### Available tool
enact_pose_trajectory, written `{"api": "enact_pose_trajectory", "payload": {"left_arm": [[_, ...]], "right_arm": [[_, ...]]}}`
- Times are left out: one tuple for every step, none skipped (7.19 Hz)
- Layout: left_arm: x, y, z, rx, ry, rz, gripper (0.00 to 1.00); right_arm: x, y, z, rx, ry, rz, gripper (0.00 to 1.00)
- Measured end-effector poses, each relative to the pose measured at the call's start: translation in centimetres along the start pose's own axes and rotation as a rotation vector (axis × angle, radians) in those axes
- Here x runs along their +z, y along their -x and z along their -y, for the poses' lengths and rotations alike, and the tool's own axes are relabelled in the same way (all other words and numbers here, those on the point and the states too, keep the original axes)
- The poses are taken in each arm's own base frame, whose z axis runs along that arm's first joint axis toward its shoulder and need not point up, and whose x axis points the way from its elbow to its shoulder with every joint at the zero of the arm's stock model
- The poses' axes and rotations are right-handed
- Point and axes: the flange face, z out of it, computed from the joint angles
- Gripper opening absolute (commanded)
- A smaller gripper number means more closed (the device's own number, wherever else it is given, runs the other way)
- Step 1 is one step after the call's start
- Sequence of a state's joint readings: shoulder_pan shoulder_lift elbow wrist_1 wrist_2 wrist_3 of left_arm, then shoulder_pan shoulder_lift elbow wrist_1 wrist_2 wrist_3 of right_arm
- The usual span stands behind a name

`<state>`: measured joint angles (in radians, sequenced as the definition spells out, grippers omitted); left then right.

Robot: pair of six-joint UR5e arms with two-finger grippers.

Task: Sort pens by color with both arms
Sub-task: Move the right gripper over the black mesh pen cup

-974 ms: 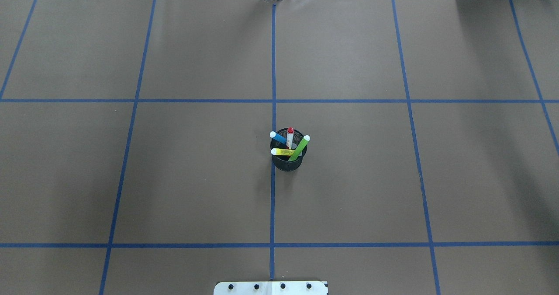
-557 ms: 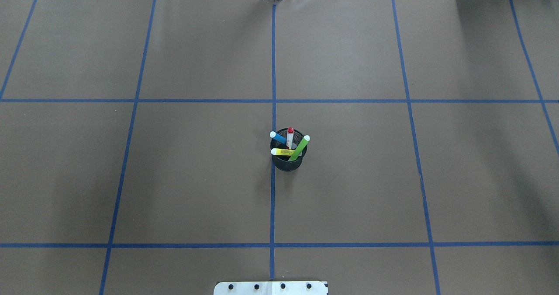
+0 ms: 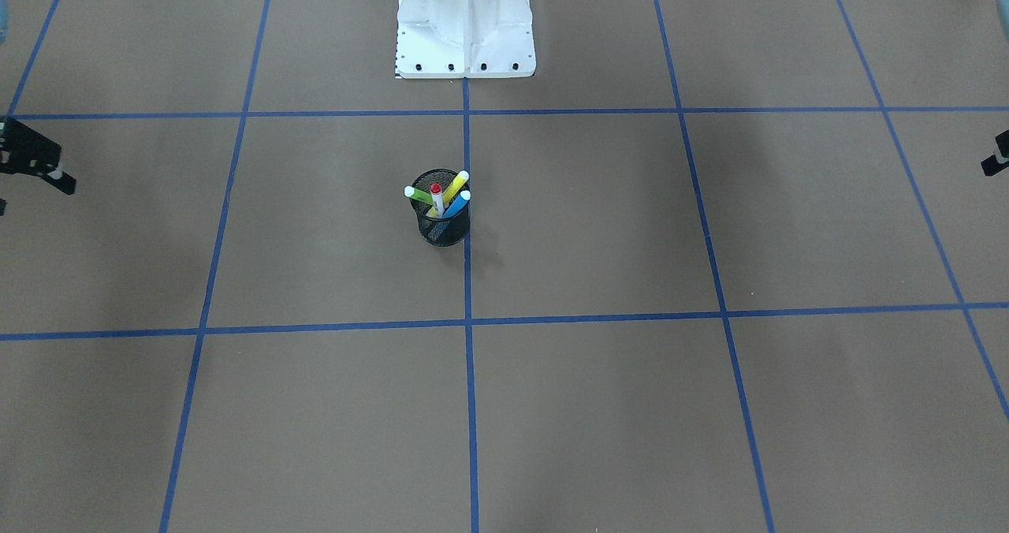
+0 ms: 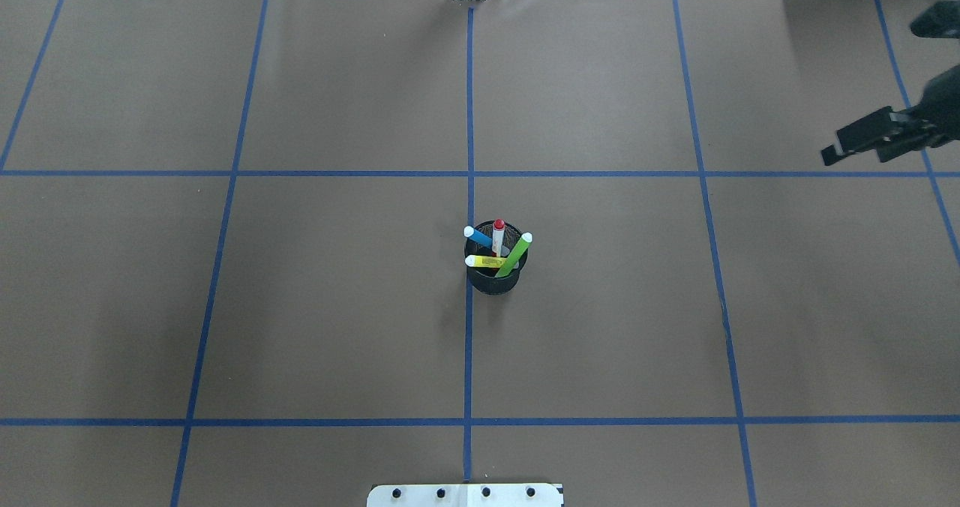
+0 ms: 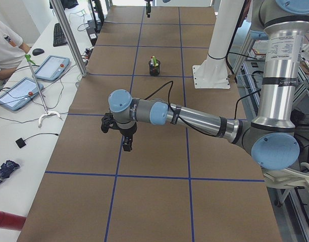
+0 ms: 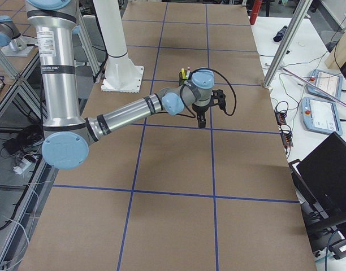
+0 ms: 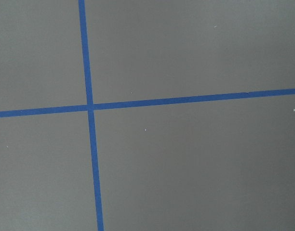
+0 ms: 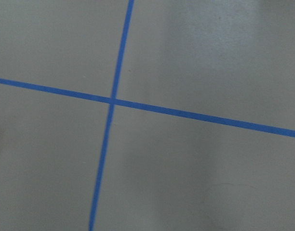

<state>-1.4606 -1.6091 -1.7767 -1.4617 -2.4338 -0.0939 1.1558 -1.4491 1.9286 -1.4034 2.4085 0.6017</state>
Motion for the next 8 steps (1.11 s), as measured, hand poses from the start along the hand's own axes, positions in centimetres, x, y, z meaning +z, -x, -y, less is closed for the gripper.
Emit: {"api": "enact_pose_trajectory", "payload": {"left_arm": [[0.0,0.0,0.0,-0.002,0.002,-0.009,1.0],[0.1,0.0,0.0,-0.003,0.004,-0.012,1.0],[0.1,0.0,0.0,-0.004,0.005,-0.013,1.0],[0.2,0.0,-0.1,-0.004,0.005,-0.014,1.0],[0.2,0.0,-0.1,-0.004,0.005,-0.014,1.0],[0.2,0.1,-0.1,-0.005,0.006,-0.014,1.0],[0.2,0.1,-0.1,-0.006,0.007,-0.014,1.0],[0.2,0.1,-0.1,-0.007,0.008,-0.015,1.0]], "right_arm": [[1.8,6.1,1.0,0.024,-0.016,-0.001,1.0],[4.3,12.0,1.2,0.03,-0.043,-0.025,0.99],[6.5,17.7,1.1,0.023,-0.068,-0.064,0.97],[7.8,23.1,1.0,0.009,-0.073,-0.106,0.96],[9.1,28.6,0.7,-0.018,-0.079,-0.153,0.96],[10.9,33.5,0.7,-0.038,-0.096,-0.197,0.94],[12.9,38.5,1.7,-0.02,-0.104,-0.23,0.94],[14.6,43.6,3.1,0.014,-0.09,-0.269,0.92]]}}
